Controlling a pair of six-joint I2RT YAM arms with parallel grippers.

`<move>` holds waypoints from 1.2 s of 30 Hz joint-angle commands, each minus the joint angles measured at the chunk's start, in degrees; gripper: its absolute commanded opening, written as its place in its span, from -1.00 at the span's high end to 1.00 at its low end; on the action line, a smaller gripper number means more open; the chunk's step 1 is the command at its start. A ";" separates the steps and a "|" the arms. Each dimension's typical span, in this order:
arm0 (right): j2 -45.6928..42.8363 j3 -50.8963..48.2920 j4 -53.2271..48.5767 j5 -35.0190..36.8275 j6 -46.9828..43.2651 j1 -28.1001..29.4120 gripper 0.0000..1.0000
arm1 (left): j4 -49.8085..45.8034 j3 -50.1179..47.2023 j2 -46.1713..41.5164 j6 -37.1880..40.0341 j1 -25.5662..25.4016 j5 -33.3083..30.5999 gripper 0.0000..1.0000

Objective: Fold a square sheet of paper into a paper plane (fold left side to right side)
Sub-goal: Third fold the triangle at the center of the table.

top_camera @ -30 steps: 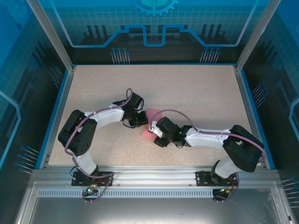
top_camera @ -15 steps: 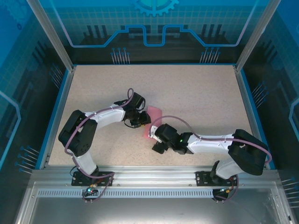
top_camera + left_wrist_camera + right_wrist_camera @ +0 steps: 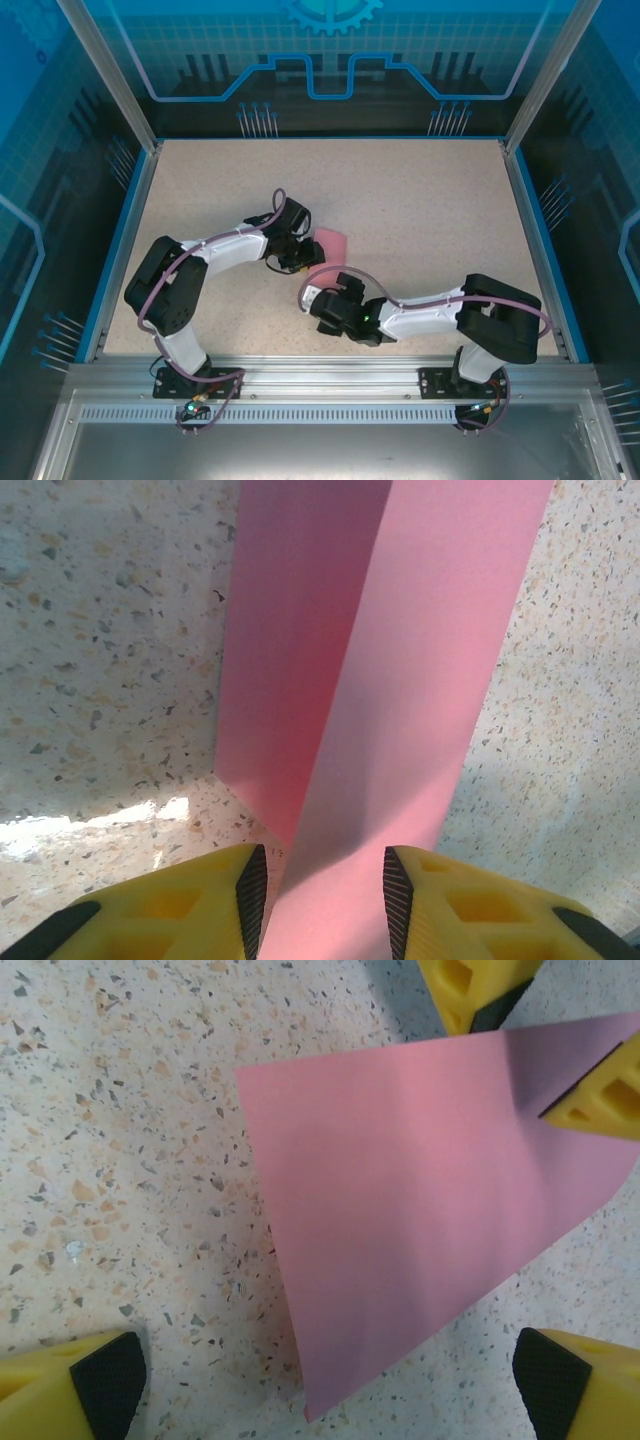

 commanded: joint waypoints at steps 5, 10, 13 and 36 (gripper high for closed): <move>7.91 4.25 8.81 4.40 -0.41 0.12 -0.99 | -0.30 -0.11 -1.44 -0.69 -0.08 0.76 0.21; 5.67 4.50 9.77 3.25 -0.43 -0.72 -0.98 | -0.99 0.81 -1.55 -0.40 -0.14 0.84 0.31; 2.93 2.99 9.06 2.99 -0.60 -1.46 -0.99 | -1.42 1.12 -1.55 -0.30 -0.13 0.81 0.33; -5.30 -0.22 6.59 -0.44 3.34 -2.04 -0.99 | -1.61 1.57 -1.42 -0.03 -0.18 0.96 0.36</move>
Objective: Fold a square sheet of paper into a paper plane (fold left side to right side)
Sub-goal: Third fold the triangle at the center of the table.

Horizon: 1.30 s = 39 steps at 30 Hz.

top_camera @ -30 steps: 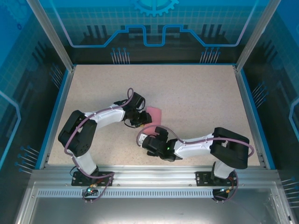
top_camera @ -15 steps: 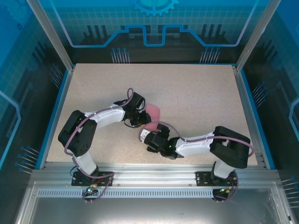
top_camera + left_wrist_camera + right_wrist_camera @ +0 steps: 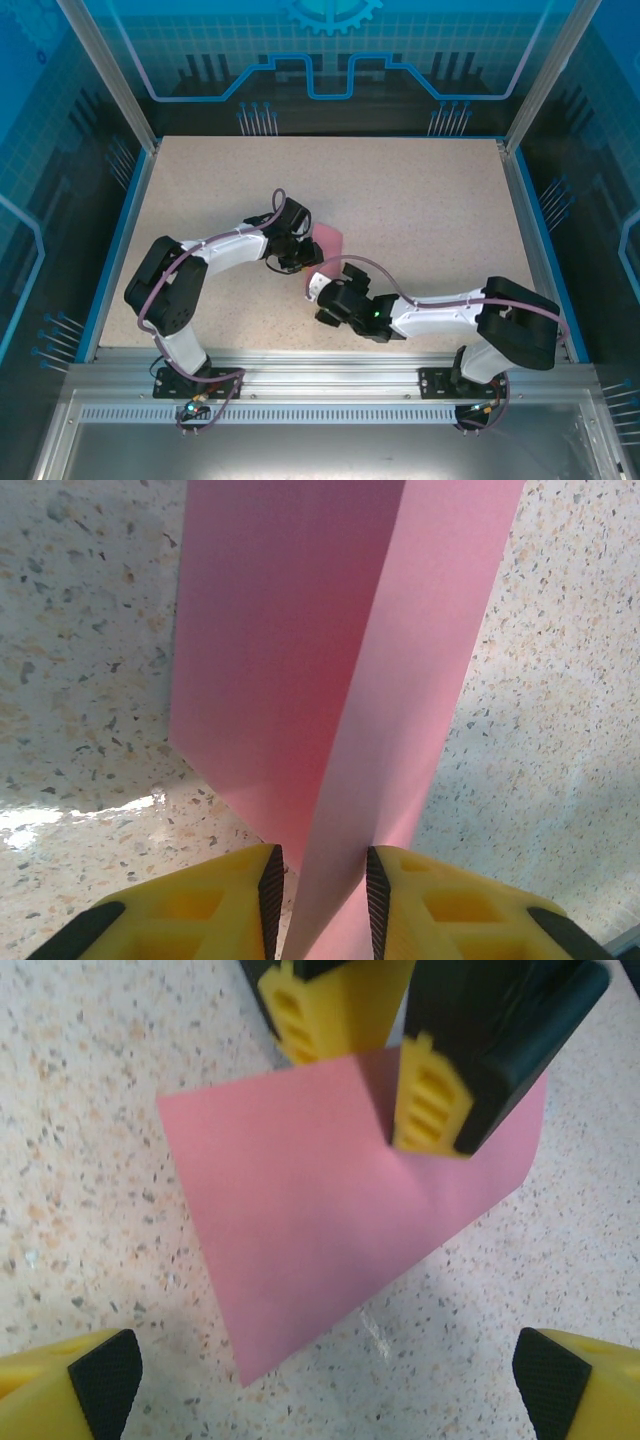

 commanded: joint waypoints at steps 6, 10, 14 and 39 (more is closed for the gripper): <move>6.80 4.22 6.22 -1.34 -2.67 0.20 -0.99 | -1.76 2.02 -1.29 0.28 -0.22 1.12 0.37; 10.47 6.33 7.95 -0.91 -3.91 0.08 -0.97 | -1.90 2.02 -1.33 0.25 -0.24 1.05 0.38; 12.51 7.66 9.02 0.14 -4.25 -0.67 -0.83 | -2.21 2.02 -1.37 0.29 -0.24 0.94 0.38; 8.21 3.21 3.73 -5.12 -0.80 -2.71 0.89 | -10.54 2.29 -6.90 5.93 2.83 -3.17 0.11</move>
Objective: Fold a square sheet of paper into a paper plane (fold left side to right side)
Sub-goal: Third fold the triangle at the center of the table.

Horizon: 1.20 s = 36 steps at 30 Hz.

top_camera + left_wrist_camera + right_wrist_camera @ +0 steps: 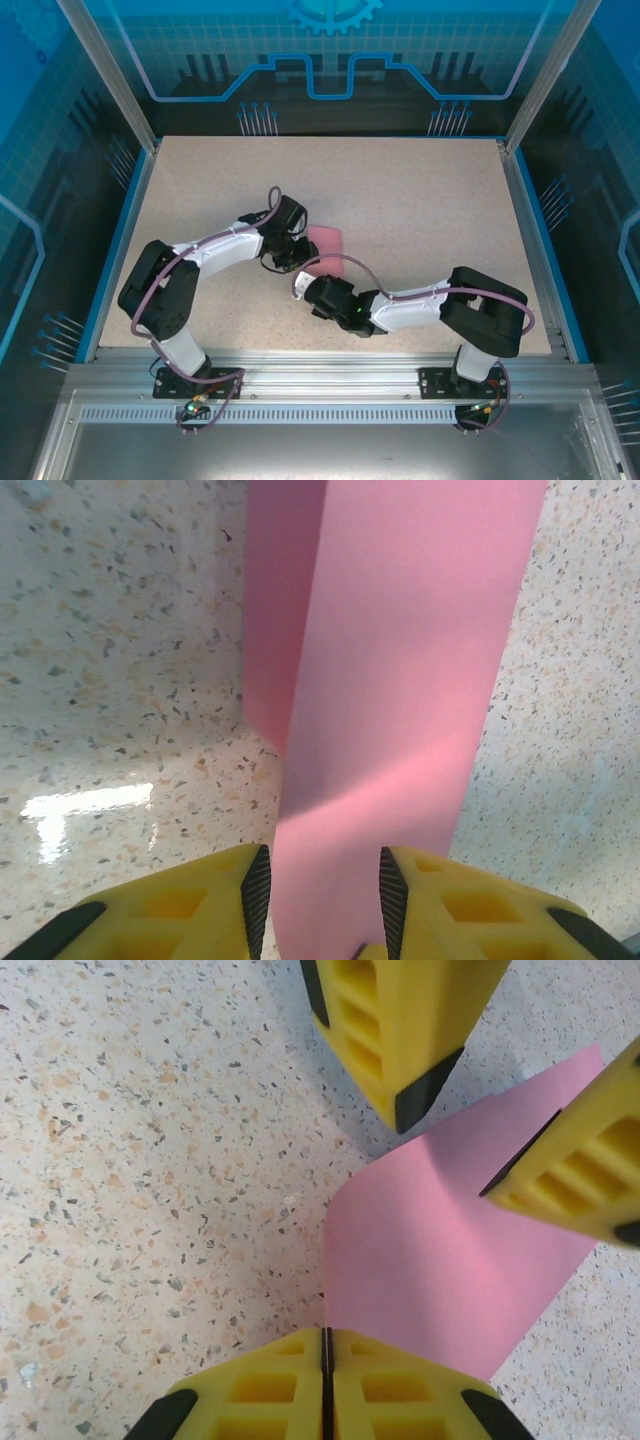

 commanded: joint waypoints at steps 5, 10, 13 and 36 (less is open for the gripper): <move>-2.49 -1.74 -2.18 -3.90 3.51 -2.26 0.87 | -4.66 4.49 -3.91 5.19 2.90 -0.05 0.17; -2.10 -1.70 -2.13 -4.18 3.92 -2.71 0.84 | -4.15 12.14 3.61 6.65 2.67 4.16 0.32; -2.17 -1.87 -1.83 -3.98 4.35 -2.80 0.82 | -3.63 16.51 8.71 7.04 2.48 6.55 0.37; -2.84 -0.17 -3.29 -6.55 6.01 -4.48 0.49 | -5.87 26.67 27.34 8.56 -0.29 5.92 0.51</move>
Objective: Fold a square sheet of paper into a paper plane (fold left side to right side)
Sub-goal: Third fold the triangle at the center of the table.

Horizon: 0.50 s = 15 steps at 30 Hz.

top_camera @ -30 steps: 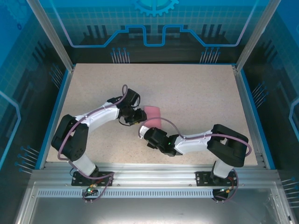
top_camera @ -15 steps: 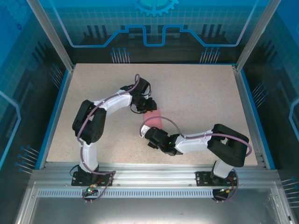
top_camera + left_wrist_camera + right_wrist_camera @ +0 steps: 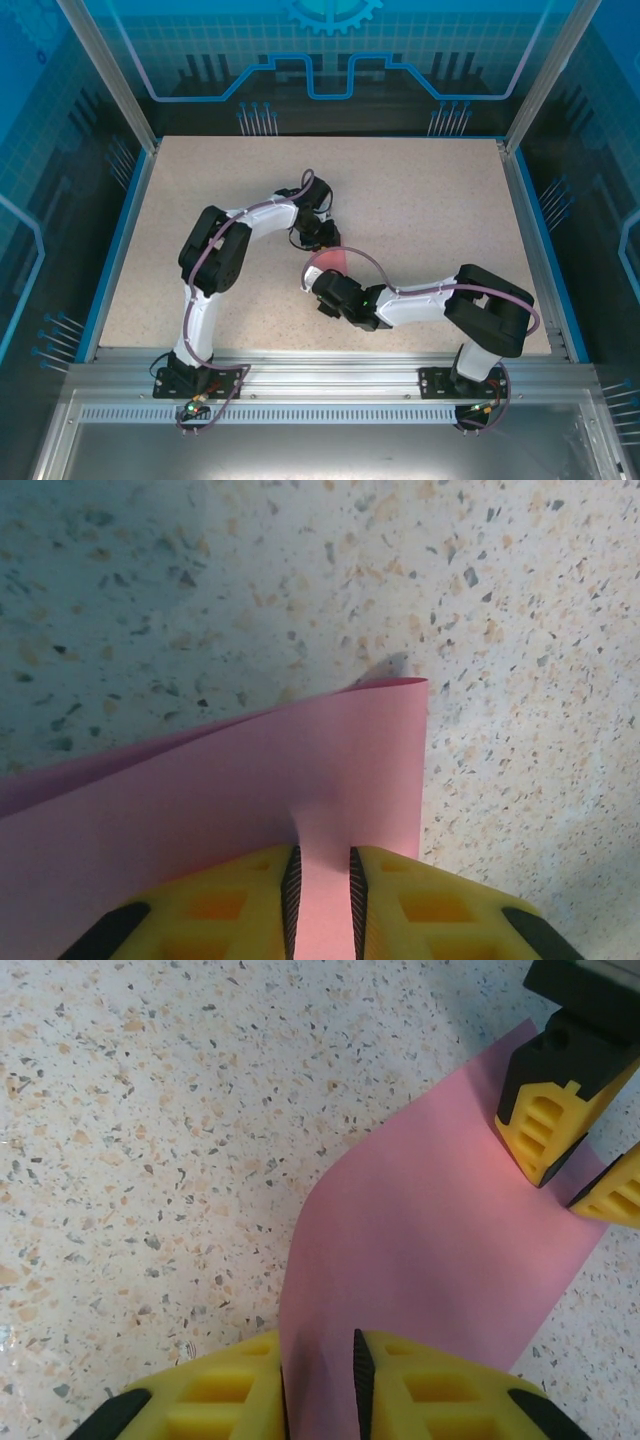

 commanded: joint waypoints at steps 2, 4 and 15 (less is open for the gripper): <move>-1.39 1.37 -0.79 -0.93 0.90 -1.11 0.46 | -1.78 0.44 0.87 1.20 -1.05 -0.29 0.51; -1.37 1.59 -0.78 -1.06 0.96 -1.29 0.41 | -1.85 0.34 0.80 1.20 -1.26 -0.40 0.51; -1.72 3.38 -1.49 -2.96 0.96 -2.07 0.21 | -1.80 0.17 0.71 1.11 -1.60 -0.66 0.51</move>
